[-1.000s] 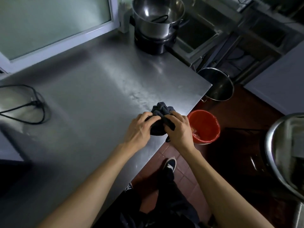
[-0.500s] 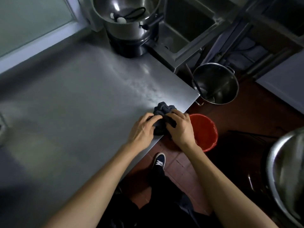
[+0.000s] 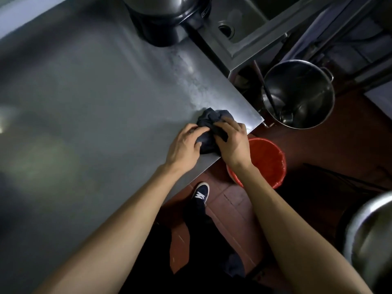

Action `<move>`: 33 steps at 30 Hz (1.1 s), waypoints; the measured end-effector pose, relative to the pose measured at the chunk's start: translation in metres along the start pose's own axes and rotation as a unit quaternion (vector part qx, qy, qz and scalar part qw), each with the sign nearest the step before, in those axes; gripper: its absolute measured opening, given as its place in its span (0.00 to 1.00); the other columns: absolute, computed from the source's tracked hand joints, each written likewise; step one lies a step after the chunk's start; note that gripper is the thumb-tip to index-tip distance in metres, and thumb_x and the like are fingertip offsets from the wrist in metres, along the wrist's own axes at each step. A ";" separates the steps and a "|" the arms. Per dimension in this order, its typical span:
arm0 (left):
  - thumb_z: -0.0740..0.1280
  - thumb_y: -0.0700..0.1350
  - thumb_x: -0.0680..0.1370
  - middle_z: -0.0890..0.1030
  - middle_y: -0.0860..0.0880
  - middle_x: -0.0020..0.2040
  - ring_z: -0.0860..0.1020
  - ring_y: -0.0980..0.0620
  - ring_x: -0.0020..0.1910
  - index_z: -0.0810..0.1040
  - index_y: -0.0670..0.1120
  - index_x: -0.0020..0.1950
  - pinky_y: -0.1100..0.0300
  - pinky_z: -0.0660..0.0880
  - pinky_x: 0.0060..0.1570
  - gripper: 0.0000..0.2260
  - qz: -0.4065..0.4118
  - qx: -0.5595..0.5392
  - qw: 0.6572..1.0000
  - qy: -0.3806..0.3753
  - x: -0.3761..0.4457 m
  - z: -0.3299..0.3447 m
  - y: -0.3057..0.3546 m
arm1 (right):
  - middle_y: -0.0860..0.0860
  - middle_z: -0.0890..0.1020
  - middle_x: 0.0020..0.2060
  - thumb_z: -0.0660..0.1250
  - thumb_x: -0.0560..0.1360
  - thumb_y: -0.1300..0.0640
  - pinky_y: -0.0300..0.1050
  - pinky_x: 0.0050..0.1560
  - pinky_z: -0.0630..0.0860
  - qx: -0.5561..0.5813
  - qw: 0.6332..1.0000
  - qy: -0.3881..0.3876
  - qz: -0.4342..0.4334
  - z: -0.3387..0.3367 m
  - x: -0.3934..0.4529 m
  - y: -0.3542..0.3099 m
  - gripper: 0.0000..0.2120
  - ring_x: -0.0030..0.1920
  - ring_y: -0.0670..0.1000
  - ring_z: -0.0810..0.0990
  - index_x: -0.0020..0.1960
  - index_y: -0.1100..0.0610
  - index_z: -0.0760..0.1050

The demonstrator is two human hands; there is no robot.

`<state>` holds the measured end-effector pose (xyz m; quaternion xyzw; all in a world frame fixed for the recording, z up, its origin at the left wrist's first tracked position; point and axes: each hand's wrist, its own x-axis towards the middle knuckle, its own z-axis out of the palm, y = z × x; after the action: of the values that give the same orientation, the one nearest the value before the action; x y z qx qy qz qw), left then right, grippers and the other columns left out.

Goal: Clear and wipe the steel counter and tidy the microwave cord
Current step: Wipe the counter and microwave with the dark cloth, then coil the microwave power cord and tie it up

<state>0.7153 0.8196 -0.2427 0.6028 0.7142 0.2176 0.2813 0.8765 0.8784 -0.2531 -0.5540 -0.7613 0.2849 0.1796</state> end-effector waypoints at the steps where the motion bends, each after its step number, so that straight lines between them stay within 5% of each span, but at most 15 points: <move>1: 0.67 0.35 0.75 0.74 0.50 0.64 0.75 0.48 0.62 0.76 0.50 0.68 0.53 0.73 0.61 0.22 -0.009 0.003 1.000 0.007 0.004 -0.001 0.000 | 0.51 0.76 0.66 0.70 0.75 0.60 0.51 0.60 0.73 -0.001 1.000 0.002 -0.006 0.002 0.006 0.001 0.18 0.60 0.59 0.72 0.64 0.53 0.79; 16: 0.64 0.47 0.80 0.76 0.50 0.66 0.74 0.45 0.63 0.75 0.50 0.69 0.46 0.73 0.60 0.17 -0.046 0.122 0.991 0.011 -0.052 -0.051 -0.030 | 0.59 0.67 0.75 0.64 0.78 0.56 0.64 0.75 0.59 -0.133 0.985 -0.096 -0.056 0.011 -0.004 -0.057 0.22 0.76 0.64 0.61 0.72 0.56 0.71; 21: 0.62 0.48 0.81 0.77 0.49 0.66 0.74 0.45 0.63 0.74 0.49 0.70 0.47 0.73 0.60 0.17 -0.090 0.125 0.987 0.047 -0.121 -0.092 -0.057 | 0.59 0.78 0.63 0.67 0.77 0.59 0.61 0.65 0.71 -0.084 0.979 -0.128 -0.133 0.034 -0.042 -0.114 0.19 0.66 0.63 0.72 0.67 0.60 0.75; 27: 0.60 0.50 0.82 0.76 0.49 0.68 0.73 0.46 0.67 0.70 0.50 0.73 0.48 0.71 0.63 0.18 -0.155 0.149 0.973 0.088 -0.234 -0.145 -0.089 | 0.57 0.77 0.67 0.66 0.79 0.57 0.50 0.69 0.66 -0.073 0.959 -0.157 -0.226 0.063 -0.109 -0.197 0.20 0.69 0.59 0.71 0.69 0.60 0.74; 33: 0.59 0.51 0.83 0.74 0.50 0.71 0.71 0.47 0.69 0.69 0.50 0.74 0.49 0.71 0.65 0.19 -0.196 0.152 0.957 0.148 -0.350 -0.190 -0.106 | 0.53 0.75 0.69 0.65 0.80 0.54 0.52 0.69 0.69 -0.077 0.936 -0.182 -0.293 0.084 -0.183 -0.277 0.20 0.72 0.55 0.69 0.71 0.56 0.72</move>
<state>0.5511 0.4621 -0.1206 0.4480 0.8765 0.1339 0.1145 0.6803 0.6240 -0.1348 -0.2574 -0.9291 0.2561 0.0699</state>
